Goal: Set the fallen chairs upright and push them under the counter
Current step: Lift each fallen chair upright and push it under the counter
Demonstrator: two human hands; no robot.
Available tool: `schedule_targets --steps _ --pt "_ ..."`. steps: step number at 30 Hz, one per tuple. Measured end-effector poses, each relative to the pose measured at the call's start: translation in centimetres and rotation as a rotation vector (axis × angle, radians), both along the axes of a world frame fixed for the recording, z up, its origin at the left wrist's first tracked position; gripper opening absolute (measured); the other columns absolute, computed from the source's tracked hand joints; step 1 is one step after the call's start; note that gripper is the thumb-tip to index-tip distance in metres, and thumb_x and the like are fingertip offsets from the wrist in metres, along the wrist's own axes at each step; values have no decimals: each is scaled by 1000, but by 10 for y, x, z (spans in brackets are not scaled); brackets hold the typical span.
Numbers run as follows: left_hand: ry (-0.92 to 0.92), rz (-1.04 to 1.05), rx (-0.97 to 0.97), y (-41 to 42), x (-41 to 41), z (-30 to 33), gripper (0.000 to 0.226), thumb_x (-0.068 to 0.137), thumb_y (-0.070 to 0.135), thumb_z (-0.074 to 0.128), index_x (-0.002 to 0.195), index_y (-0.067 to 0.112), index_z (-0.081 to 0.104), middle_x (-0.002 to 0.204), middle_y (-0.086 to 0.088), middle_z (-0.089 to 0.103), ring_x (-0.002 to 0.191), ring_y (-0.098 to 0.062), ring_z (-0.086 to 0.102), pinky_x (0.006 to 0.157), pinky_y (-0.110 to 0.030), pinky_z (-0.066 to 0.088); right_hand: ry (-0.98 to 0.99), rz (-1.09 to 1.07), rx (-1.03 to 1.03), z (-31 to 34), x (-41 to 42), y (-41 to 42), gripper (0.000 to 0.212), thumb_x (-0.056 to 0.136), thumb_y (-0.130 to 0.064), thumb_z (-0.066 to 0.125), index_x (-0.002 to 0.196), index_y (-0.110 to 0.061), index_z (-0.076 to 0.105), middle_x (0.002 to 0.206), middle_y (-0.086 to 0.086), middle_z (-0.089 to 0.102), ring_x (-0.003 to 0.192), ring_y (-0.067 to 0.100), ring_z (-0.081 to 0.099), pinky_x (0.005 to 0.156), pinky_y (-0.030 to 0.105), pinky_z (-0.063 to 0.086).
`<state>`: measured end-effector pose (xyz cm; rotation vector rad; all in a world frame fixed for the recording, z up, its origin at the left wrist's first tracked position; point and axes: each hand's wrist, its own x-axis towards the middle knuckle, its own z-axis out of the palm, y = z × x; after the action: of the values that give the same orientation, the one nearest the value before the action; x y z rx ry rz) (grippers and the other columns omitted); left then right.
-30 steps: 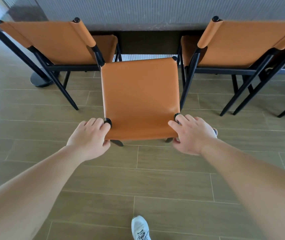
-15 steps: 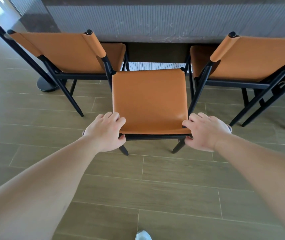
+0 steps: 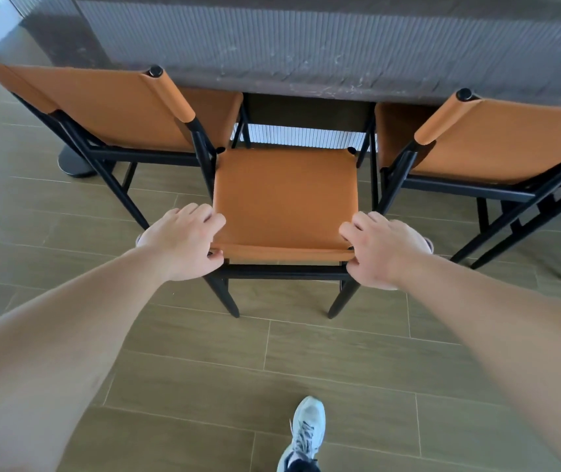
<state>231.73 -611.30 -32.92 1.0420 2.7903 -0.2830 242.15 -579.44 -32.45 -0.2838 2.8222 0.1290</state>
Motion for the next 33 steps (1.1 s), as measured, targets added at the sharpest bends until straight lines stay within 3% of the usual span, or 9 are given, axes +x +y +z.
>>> schedule_targets --steps 4,7,15,20,23,26,30,33 --pt "-66 63 -13 11 -23 7 23 89 45 51 97 25 45 93 10 43 84 -15 47 75 -34 49 18 9 -31 0 -22 9 18 92 -33 45 96 -26 28 96 -5 37 91 19 40 73 33 38" --pt "-83 73 -35 17 -32 6 20 91 45 49 90 27 41 86 11 40 77 -12 47 67 -31 49 27 22 -58 1 -33 15 14 92 -26 44 93 -25 30 91 -6 39 85 19 42 70 33 38" --pt "-101 41 -81 18 -34 6 14 92 47 39 89 33 40 81 13 44 84 -11 50 69 -31 52 -16 68 -52 -2 -36 17 13 93 -22 40 93 -25 27 90 -5 36 84 20 40 70 34 38" --pt "-61 6 -58 15 -36 5 14 97 44 38 91 31 38 82 14 42 81 -12 49 64 -30 49 -23 80 -75 2 -32 17 28 82 -3 41 94 -24 26 93 -3 38 83 22 41 67 35 39" --pt "15 -22 -14 8 -36 1 17 97 42 48 94 25 46 83 12 45 77 -16 48 56 -31 42 33 89 -21 -5 -26 17 35 74 1 50 97 -22 38 92 0 42 78 24 40 62 36 39" --pt "87 -121 34 0 -41 1 23 84 32 74 84 16 58 71 5 53 59 -21 53 43 -26 33 45 79 56 -4 -27 17 47 63 4 58 97 -21 38 86 1 41 70 24 41 53 35 38" --pt "96 -213 51 -2 -48 5 22 80 28 78 76 15 60 64 3 50 49 -16 35 38 -23 23 7 39 59 -3 -33 21 49 72 4 53 107 -22 32 95 1 38 80 24 42 63 37 49" --pt "98 -246 72 3 -52 4 24 80 25 79 75 15 58 63 2 46 47 -17 31 38 -26 24 -18 47 96 -3 -37 28 49 73 4 52 110 -22 32 100 0 38 83 23 43 67 38 50"
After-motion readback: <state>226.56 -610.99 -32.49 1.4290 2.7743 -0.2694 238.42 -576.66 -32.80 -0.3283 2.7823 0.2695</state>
